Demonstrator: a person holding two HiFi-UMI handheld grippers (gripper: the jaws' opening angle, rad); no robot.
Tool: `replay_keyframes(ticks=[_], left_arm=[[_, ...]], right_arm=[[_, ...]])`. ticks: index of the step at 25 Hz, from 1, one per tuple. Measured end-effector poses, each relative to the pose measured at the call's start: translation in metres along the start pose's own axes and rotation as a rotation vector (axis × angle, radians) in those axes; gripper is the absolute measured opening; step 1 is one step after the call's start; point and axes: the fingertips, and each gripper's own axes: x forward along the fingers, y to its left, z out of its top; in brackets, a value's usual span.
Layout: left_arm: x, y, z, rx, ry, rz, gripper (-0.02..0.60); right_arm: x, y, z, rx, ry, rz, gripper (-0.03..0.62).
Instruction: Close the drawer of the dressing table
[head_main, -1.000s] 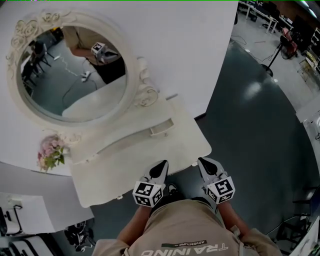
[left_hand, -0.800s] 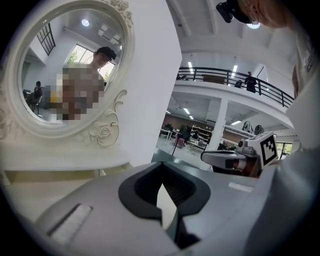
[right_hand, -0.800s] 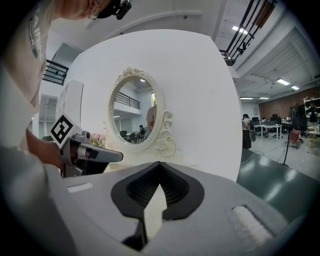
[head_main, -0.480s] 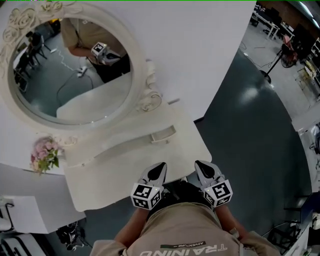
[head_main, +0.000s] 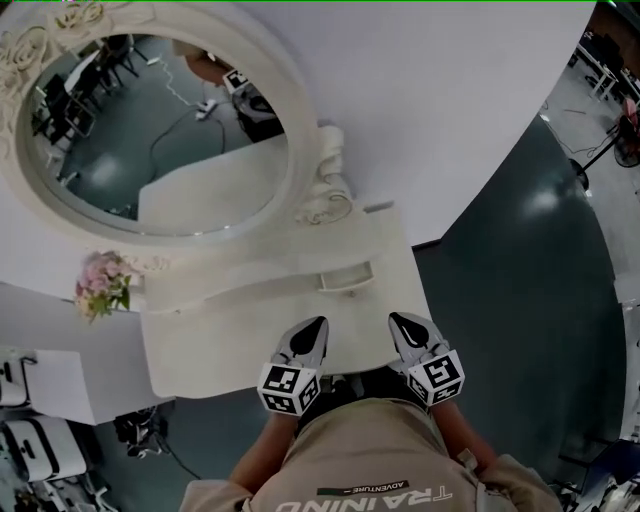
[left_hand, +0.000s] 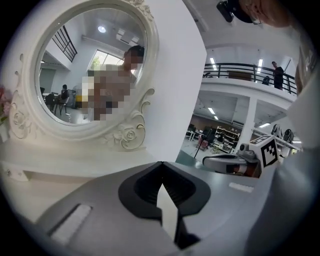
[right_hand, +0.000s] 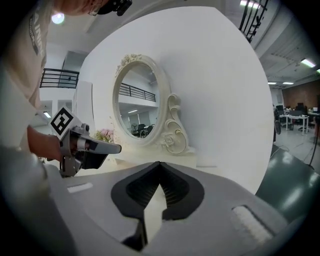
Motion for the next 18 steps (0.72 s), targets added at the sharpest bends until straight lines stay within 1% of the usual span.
replay_keyframes(ticks=[7,13,15,18], left_arm=[[0.025,0.014,0.018,-0.011,-0.029,0.126,0.018],[0.025,0.020,0.025,-0.011,-0.041,0.222,0.018],[0.024,0.023,0.025,-0.011,-0.043,0.249,0.018],[0.025,0.027,0.019,-0.022,-0.036,0.278,0.018]], right_arm=[[0.036,-0.026,0.000,-0.003,0.023,0.117,0.002],[0.061,-0.038,-0.001,-0.002,0.055,0.198,0.003],[0.070,-0.038,-0.007,-0.005,0.080,0.227,0.002],[0.083,-0.035,-0.027,-0.018,0.146,0.272,0.003]])
